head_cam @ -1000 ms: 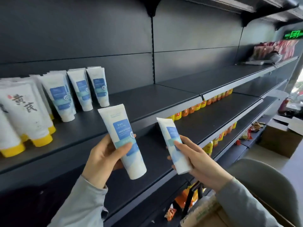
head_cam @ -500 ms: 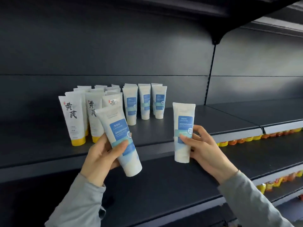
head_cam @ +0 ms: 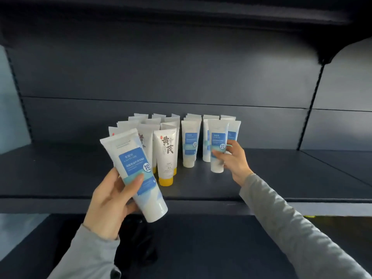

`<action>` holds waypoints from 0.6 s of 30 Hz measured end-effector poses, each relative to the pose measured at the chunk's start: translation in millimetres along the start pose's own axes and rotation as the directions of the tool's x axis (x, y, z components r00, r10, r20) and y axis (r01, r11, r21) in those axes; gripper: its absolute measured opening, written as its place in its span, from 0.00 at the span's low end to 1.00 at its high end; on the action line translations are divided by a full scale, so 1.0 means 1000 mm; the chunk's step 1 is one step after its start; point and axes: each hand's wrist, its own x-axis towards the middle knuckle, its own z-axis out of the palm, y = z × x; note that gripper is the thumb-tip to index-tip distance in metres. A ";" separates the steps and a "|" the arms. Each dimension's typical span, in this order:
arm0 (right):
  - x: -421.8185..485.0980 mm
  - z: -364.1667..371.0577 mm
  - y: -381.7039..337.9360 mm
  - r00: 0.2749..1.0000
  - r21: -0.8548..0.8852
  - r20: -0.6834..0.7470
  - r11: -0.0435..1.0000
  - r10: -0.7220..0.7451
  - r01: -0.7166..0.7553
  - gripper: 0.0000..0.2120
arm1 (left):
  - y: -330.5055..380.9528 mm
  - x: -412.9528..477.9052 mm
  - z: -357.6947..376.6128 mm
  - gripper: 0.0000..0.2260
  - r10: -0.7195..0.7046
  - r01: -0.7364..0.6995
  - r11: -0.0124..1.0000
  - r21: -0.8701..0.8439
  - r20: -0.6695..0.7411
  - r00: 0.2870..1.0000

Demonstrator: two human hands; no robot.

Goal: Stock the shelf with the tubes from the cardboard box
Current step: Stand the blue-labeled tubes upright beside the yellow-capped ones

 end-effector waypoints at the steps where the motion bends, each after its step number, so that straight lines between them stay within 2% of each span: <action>1: 0.008 0.003 0.004 1.000 -0.002 0.007 1.000 0.008 -0.008 0.18 | 0.001 0.000 0.000 0.17 0.005 -0.005 1.000 0.008 -0.012 1.000; 5: 0.030 0.010 0.020 0.999 -0.009 0.034 1.000 0.007 -0.007 0.17 | 0.003 0.001 0.000 0.18 0.014 -0.014 1.000 0.012 -0.039 0.999; 9: 0.041 0.010 0.031 1.000 0.018 0.000 1.000 -0.003 0.003 0.18 | 0.002 0.001 0.002 0.18 0.001 0.000 1.000 0.016 -0.046 0.999; 15: 0.049 0.008 0.040 0.998 -0.080 0.031 0.996 -0.048 0.050 0.18 | -0.006 0.002 0.012 0.17 0.003 -0.002 1.000 0.021 -0.034 0.999; 18: 0.047 0.007 0.041 0.999 -0.103 0.043 0.994 -0.016 0.021 0.16 | -0.009 0.001 0.019 0.17 0.007 -0.007 1.000 0.017 -0.014 1.000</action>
